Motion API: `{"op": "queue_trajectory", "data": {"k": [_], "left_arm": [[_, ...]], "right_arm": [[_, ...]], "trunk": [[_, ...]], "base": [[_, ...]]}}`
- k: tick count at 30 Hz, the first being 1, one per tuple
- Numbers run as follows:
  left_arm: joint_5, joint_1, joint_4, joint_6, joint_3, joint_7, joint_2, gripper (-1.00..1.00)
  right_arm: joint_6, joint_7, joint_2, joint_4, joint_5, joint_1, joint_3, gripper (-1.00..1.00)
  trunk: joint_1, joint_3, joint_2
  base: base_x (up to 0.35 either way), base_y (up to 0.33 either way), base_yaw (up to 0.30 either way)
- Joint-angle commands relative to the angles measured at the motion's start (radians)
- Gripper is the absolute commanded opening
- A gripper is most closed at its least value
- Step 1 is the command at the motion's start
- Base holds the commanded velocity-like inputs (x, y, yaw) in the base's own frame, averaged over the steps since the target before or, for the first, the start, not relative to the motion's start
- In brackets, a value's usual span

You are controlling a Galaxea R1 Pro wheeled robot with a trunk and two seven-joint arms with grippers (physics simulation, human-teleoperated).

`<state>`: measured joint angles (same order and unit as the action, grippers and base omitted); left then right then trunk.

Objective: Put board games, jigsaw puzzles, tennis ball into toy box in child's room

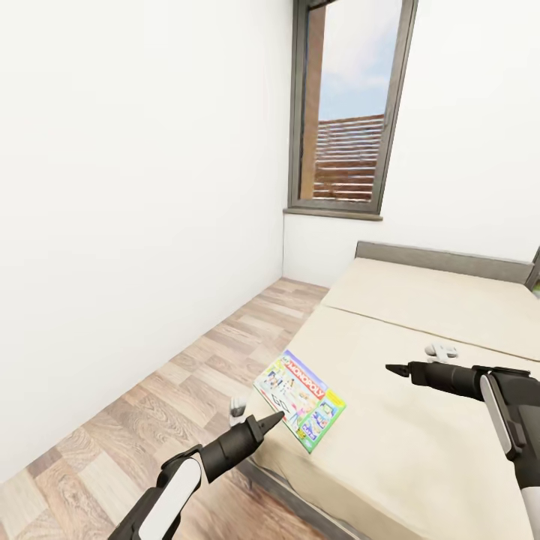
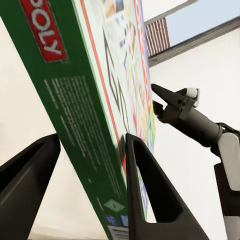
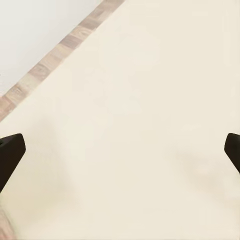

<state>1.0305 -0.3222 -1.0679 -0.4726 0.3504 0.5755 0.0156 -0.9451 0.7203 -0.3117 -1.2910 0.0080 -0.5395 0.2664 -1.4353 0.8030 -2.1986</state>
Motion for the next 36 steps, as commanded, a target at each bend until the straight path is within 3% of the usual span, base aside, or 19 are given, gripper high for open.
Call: {"op": "queue_trajectory", "data": {"k": [1,12,16,20,36], "left_arm": [[0.008,-0.001,0.0,-0.011,0.0,-0.006,0.0,-1.0],[0.008,-0.001,0.0,-0.024,0.0,-0.043,-0.005,-1.0],[-0.013,0.022,-0.023,-0.005,0.025,-0.022,0.015,-1.0],[-0.014,0.044,-0.045,0.005,0.049,-0.022,0.015,-1.0],[-0.014,0.045,-0.046,0.005,0.051,-0.022,0.015,-1.0]], "right_arm": [[-0.006,0.005,0.0,-0.001,0.001,-0.001,0.001,1.0],[-0.006,0.006,0.001,-0.001,0.0,0.0,-0.001,1.0],[-0.019,0.011,0.014,0.016,-0.01,-0.007,0.017,1.0],[-0.019,0.011,0.014,0.016,-0.01,-0.007,0.017,1.0],[-0.019,0.011,0.014,0.016,-0.01,-0.007,0.017,1.0]], "trunk": [[0.004,-0.002,0.007],[0.046,-0.037,0.084],[0.046,-0.037,0.084],[0.046,-0.037,0.084],[0.046,-0.037,0.084]], "base": [[0.0,0.0,0.0],[0.0,0.0,0.0],[0.0,0.0,0.0],[0.0,0.0,0.0],[0.0,0.0,0.0]]}}
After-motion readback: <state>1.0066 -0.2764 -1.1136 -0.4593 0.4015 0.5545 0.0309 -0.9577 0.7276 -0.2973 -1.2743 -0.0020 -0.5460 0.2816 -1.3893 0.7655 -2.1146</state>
